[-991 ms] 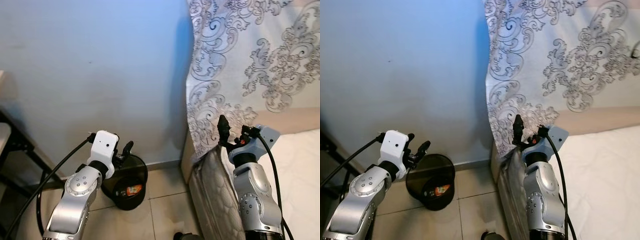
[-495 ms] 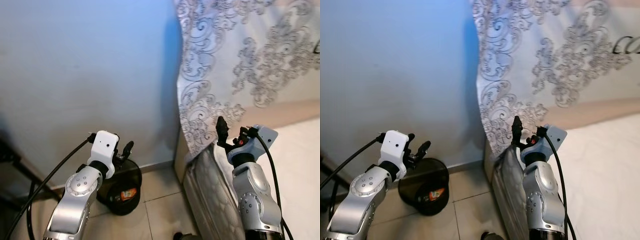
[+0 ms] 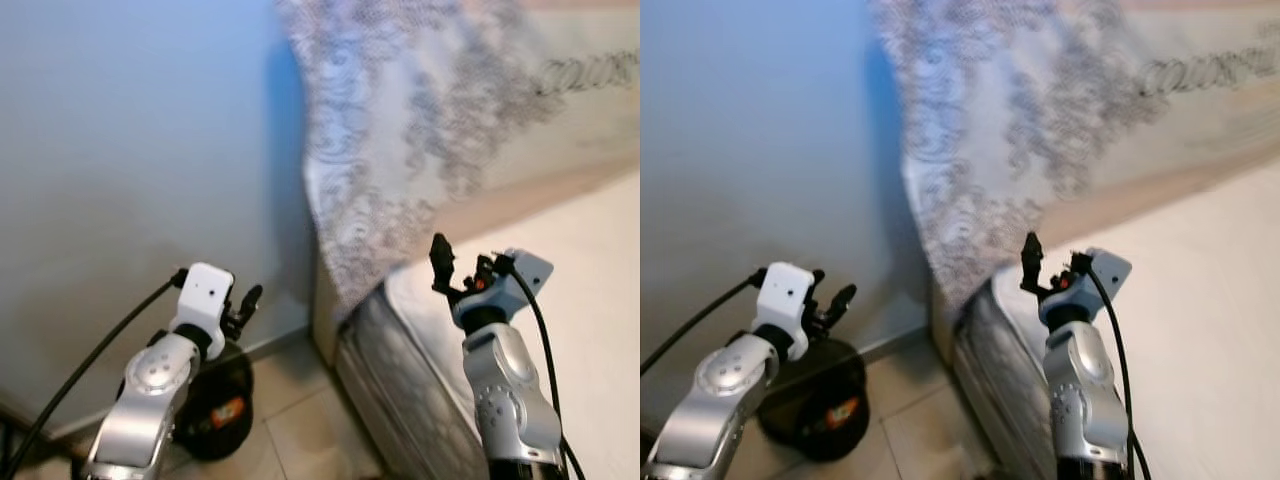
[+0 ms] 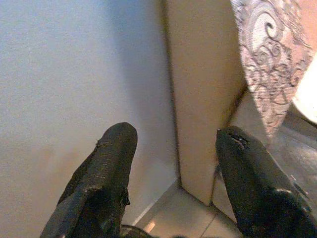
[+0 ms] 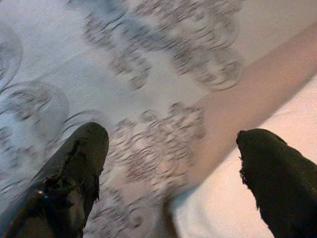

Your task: Clean up the room

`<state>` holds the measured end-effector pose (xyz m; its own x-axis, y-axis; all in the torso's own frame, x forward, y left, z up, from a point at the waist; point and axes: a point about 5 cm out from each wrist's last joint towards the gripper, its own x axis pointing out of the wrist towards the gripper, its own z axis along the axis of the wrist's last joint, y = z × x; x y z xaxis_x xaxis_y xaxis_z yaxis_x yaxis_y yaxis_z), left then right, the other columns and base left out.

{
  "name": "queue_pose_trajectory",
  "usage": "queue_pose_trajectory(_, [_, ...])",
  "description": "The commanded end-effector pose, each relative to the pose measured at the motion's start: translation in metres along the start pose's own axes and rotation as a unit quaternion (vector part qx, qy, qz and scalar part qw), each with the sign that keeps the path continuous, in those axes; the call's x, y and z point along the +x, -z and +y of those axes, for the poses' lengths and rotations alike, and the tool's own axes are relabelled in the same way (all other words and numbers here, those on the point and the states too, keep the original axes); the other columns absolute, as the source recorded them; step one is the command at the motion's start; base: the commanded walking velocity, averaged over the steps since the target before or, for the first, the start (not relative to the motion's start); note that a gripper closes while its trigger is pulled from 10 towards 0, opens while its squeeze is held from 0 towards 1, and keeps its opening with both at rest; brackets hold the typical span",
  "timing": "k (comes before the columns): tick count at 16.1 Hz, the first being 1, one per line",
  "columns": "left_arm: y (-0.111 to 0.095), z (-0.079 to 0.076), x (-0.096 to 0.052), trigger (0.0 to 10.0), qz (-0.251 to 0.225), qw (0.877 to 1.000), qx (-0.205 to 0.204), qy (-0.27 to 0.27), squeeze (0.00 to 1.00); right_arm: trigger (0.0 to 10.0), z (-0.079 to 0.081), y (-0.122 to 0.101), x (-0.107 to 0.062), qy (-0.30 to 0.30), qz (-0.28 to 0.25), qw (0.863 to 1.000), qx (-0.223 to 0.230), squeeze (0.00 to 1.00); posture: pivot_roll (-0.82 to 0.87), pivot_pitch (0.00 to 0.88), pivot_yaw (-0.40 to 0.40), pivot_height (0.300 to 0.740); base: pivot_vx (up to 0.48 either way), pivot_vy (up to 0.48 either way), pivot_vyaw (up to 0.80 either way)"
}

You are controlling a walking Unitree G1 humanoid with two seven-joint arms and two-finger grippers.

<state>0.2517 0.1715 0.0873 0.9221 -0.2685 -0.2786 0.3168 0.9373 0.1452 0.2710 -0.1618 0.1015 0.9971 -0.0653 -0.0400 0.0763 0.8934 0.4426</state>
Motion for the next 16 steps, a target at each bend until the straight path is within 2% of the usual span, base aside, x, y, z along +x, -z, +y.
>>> queue_pose_trajectory(1, [-0.002,-0.004,0.001,10.0,-0.005,1.000,-0.001,0.007,0.00,10.0,0.001,-0.002,-0.002,0.007,-0.011,1.000,0.007,0.00,0.10,0.000,0.030,0.740,0.000,0.000,-0.80])
queue_pose_trajectory(4, [-0.001,-0.003,0.000,10.0,-0.006,1.000,-0.008,0.002,0.00,10.0,0.000,0.000,-0.001,0.007,0.000,1.000,0.011,0.00,0.11,0.000,0.024,0.740,0.000,0.000,-0.80])
queue_pose_trajectory(8, [0.000,-0.001,0.000,10.0,-0.007,1.000,-0.013,-0.004,0.00,10.0,-0.006,0.002,-0.001,0.038,0.009,0.999,0.004,0.00,0.11,0.000,0.015,0.740,0.000,0.000,-0.80])
queue_pose_trajectory(11, [0.002,0.010,-0.004,10.0,-0.016,0.999,-0.020,-0.035,0.00,10.0,-0.007,0.000,-0.002,0.030,0.003,0.999,-0.010,0.00,0.11,0.000,0.005,0.740,0.000,0.000,-0.79])
queue_pose_trajectory(12, [0.004,0.019,-0.007,10.0,-0.017,0.998,-0.019,-0.058,0.00,10.0,-0.010,-0.004,-0.003,0.032,0.001,0.999,-0.018,0.00,0.10,0.000,-0.006,0.740,0.000,0.000,-0.80])
queue_pose_trajectory(14, [0.003,0.033,-0.010,10.0,-0.026,0.995,-0.020,-0.095,0.00,10.0,-0.022,-0.013,-0.003,0.050,0.012,0.997,-0.060,0.00,0.10,0.000,-0.016,0.740,0.000,0.000,-0.80])
queue_pose_trajectory(15, [0.000,0.035,-0.010,10.0,-0.034,0.994,-0.022,-0.099,0.00,10.0,-0.031,-0.020,-0.002,0.070,0.007,0.989,-0.131,0.00,0.09,0.000,-0.025,0.740,0.000,0.000,-0.80])
queue_pose_trajectory(16, [-0.003,0.033,-0.009,10.0,-0.041,0.994,-0.021,-0.095,0.00,10.0,-0.035,-0.019,-0.002,0.060,0.028,0.985,-0.158,0.00,0.09,0.000,-0.029,0.740,0.000,0.000,-0.80])
